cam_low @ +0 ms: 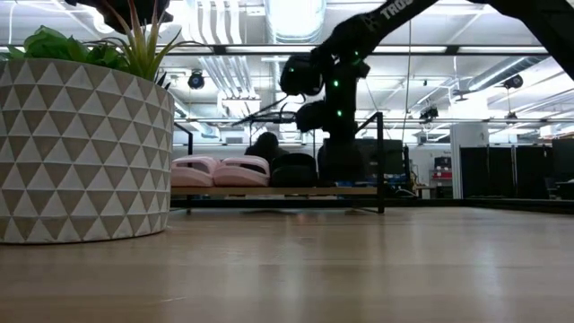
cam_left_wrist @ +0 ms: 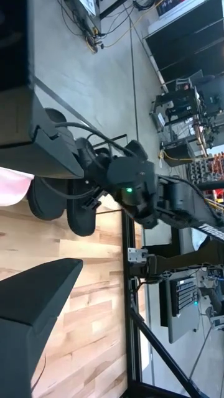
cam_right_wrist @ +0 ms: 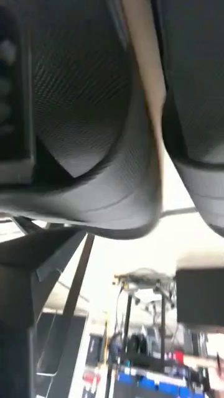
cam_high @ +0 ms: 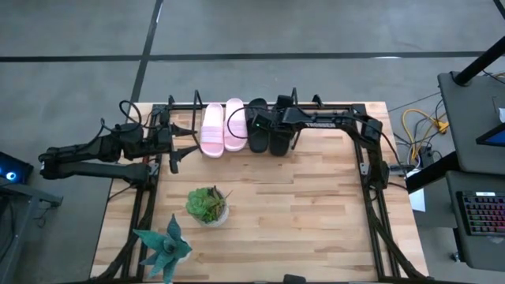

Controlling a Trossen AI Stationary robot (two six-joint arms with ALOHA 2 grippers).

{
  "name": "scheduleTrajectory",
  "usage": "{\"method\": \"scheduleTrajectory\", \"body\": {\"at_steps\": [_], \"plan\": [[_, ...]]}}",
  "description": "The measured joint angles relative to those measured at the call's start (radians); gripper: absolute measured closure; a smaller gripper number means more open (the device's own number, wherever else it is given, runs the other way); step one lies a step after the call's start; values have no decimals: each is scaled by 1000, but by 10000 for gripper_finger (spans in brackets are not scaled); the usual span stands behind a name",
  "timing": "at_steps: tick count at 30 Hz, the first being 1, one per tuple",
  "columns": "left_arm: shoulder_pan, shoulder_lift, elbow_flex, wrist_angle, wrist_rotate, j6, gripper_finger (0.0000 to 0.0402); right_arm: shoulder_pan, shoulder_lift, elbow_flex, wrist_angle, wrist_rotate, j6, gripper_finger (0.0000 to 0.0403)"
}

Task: Pick and place slides into the shelf
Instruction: Put the bottom black slide on the shelf

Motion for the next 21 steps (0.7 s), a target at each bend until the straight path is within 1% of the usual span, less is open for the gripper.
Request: {"method": "scheduleTrajectory", "body": {"at_steps": [4,10,18,21], "plan": [[0,0,0,-1,0,0,195,0,-1,48,-77,-64,17,294],[0,0,-2,-1,0,0,195,-1,-2,65,-80,-67,28,244],[0,0,-3,-2,0,-1,195,0,-3,65,-79,-67,-20,209],[0,0,-3,-2,0,-1,195,0,-8,65,-84,-110,-26,204]]}}
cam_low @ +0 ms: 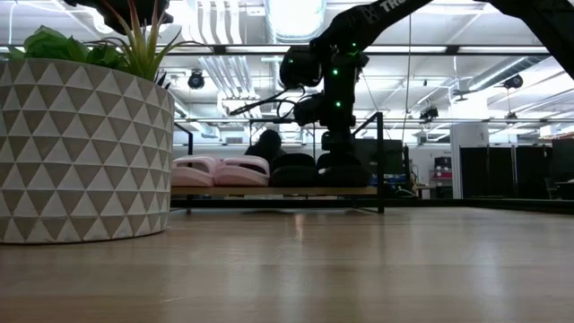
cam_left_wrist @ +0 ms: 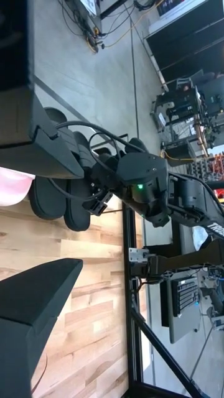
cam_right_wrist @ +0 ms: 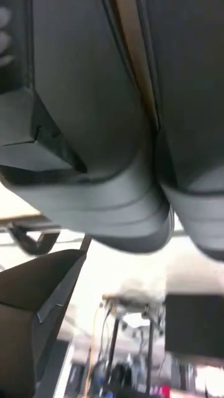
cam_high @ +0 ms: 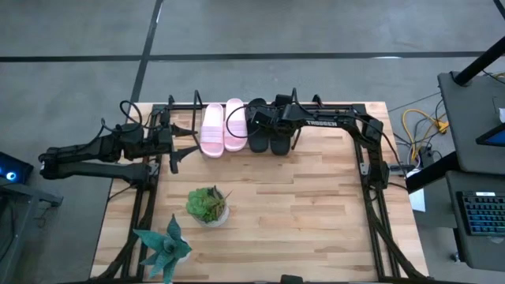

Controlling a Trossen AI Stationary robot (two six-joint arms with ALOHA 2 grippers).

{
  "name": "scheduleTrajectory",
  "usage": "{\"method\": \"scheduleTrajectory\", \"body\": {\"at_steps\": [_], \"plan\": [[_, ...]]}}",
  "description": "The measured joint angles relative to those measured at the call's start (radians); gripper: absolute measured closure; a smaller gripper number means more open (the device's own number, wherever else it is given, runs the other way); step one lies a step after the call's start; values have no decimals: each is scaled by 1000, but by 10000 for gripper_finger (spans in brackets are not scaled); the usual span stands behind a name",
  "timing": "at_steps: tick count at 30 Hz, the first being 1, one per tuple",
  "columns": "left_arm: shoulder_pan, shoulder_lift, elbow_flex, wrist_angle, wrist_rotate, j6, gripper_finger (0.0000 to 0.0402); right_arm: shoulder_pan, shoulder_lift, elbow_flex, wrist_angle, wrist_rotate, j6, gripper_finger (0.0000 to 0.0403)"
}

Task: Pick and place slides into the shelf
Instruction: Put the bottom black slide on the shelf, then return to Home Position

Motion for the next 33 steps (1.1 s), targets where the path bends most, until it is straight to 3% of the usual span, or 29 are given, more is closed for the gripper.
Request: {"method": "scheduleTrajectory", "body": {"at_steps": [4,11,15,18,24,29,33], "plan": [[0,1,0,0,0,0,195,0,-1,29,-38,-77,14,204],[0,2,0,1,0,0,195,4,-3,133,-193,-101,175,205],[0,-1,0,1,4,0,195,26,-29,188,-195,-336,262,217],[0,-10,0,-3,49,-23,195,92,-80,166,-44,-437,270,233],[-1,-94,-16,-78,126,-54,195,272,-222,-41,342,-395,126,268],[0,-259,-137,-16,125,-64,205,374,-344,-268,599,-392,135,295],[0,-393,-243,66,116,-51,243,423,-428,-449,790,-391,165,311]]}}
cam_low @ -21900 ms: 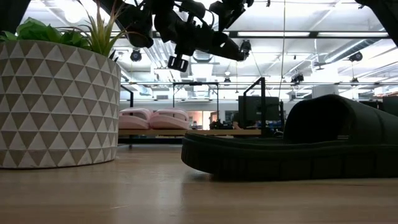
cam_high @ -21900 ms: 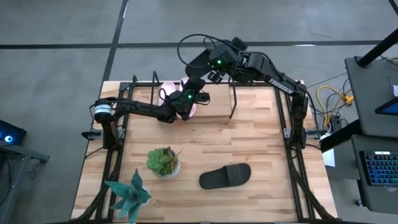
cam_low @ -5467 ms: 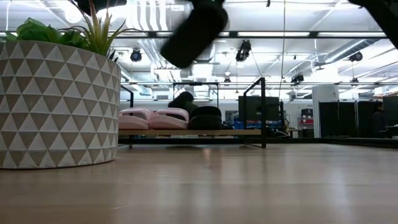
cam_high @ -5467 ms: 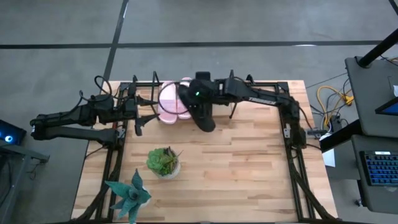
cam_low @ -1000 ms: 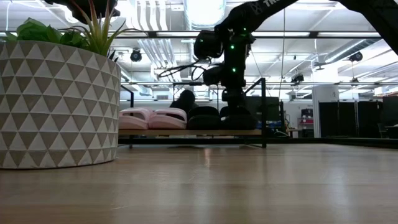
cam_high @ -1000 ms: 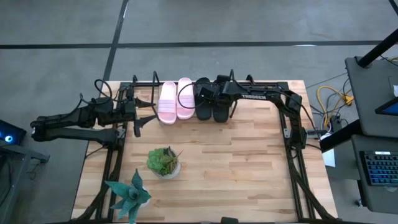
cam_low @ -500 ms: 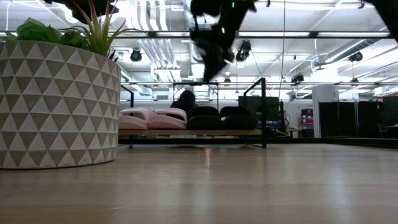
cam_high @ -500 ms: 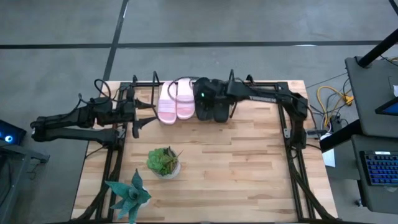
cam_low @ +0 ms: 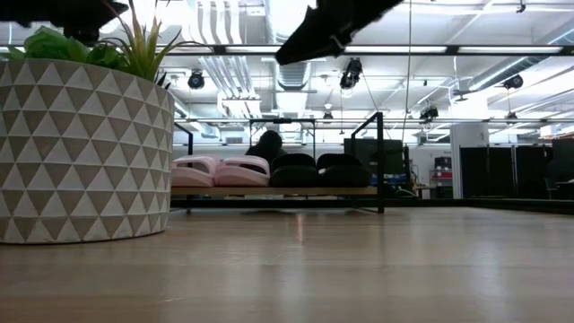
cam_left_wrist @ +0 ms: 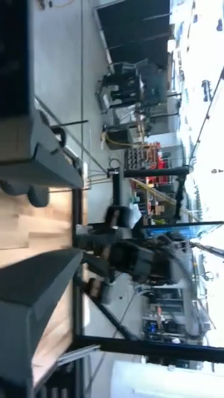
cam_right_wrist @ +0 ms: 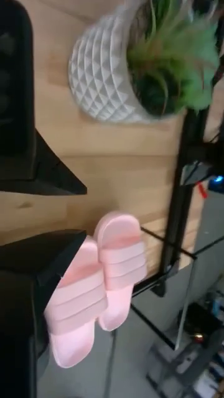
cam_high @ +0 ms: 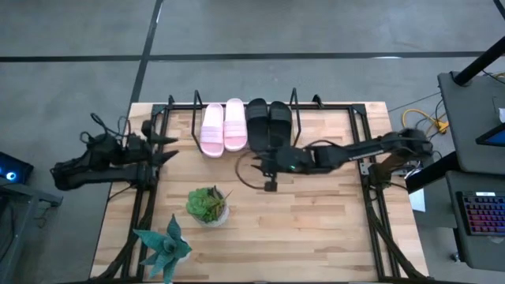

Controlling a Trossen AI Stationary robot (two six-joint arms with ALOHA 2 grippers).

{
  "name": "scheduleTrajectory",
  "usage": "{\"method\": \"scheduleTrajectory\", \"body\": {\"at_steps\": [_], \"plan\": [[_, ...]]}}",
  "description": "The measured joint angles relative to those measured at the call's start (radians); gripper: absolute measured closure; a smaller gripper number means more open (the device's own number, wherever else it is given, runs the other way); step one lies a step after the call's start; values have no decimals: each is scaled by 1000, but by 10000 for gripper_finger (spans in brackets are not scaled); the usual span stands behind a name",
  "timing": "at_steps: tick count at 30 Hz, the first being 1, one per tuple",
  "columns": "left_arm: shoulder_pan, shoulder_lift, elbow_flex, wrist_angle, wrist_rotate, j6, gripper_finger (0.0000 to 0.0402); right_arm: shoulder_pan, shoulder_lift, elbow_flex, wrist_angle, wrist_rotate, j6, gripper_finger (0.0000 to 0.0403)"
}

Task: Pick and place slides into the shelf
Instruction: Return to Home Position

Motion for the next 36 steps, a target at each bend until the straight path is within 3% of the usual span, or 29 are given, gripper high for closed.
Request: {"method": "scheduleTrajectory", "body": {"at_steps": [4,9,16,26,36], "plan": [[0,-89,-72,55,1,36,306,15,-63,-144,156,0,13,325],[0,-90,-125,68,12,76,391,13,-91,-251,308,4,35,333],[0,-65,-229,194,56,79,391,14,-85,-277,323,2,88,328],[-13,-94,-357,237,95,29,391,35,-83,-285,326,1,131,334],[-129,-95,-378,246,100,-12,391,42,-83,-293,327,0,127,334]]}}
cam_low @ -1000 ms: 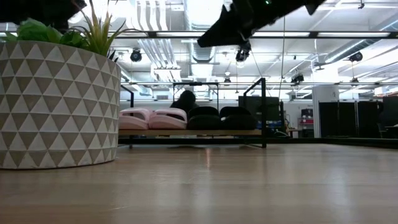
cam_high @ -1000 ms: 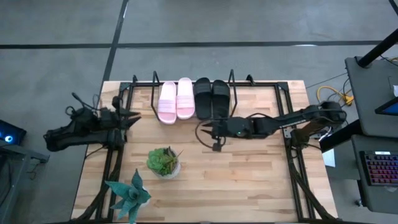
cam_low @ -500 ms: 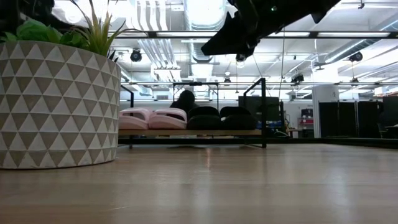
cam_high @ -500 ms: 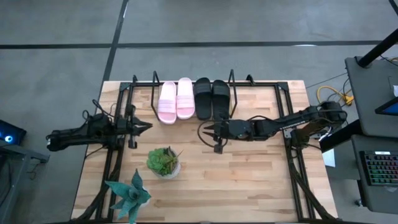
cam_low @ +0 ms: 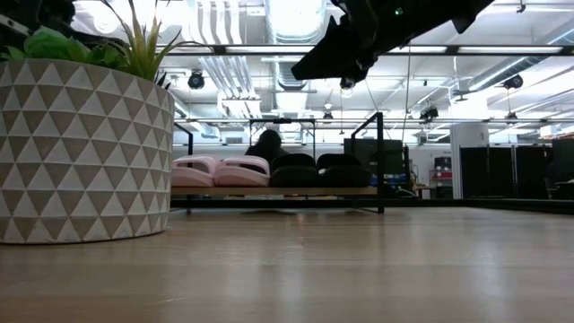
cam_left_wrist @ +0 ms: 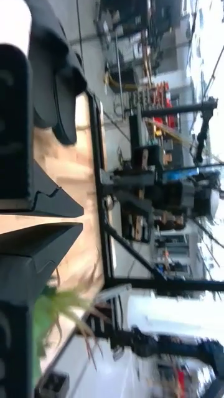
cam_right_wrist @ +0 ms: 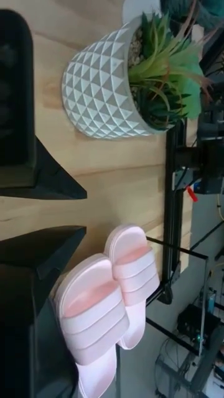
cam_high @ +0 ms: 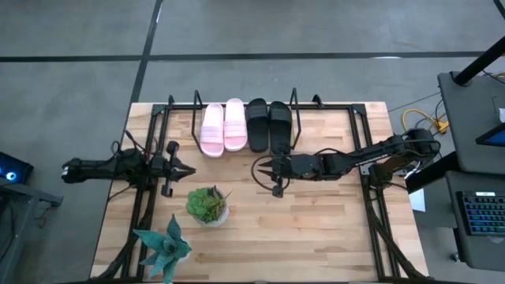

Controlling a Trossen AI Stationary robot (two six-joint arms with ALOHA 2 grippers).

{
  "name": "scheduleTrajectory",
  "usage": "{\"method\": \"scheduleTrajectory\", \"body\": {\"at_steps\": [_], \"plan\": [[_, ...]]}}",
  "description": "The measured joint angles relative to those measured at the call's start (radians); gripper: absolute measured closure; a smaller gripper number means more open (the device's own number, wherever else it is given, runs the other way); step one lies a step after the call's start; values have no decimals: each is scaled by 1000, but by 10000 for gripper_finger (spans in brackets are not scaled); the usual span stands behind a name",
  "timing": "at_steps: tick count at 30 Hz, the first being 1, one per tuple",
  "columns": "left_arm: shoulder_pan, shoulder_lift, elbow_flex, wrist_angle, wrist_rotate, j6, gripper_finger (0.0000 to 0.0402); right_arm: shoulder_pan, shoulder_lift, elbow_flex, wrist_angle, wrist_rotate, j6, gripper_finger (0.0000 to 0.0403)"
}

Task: Pick and place slides into the shelf
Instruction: Return to Home Position

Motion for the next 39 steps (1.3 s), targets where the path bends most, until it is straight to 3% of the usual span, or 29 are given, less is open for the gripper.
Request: {"method": "scheduleTrajectory", "body": {"at_steps": [5,8,11,17,24,29,33,39], "plan": [[-51,-1,-28,-20,-75,44,391,5,0,-23,67,0,-6,338],[-64,-1,-26,-6,-26,65,391,22,-14,-43,70,0,-14,342],[-64,-1,-25,-29,-40,88,391,57,-52,-70,93,0,-34,348],[-64,-1,-14,-30,-80,109,391,144,-192,-198,124,9,-70,365],[-64,-1,-15,-27,-80,117,391,194,-395,-447,213,20,-7,381],[-64,-1,-15,-18,-83,136,391,91,-426,-608,388,4,55,394],[-64,-1,-16,-20,-85,143,391,-59,-375,-683,585,-146,-18,395],[-64,3,-19,-24,-131,147,391,-237,-399,-692,611,-274,-98,395]]}}
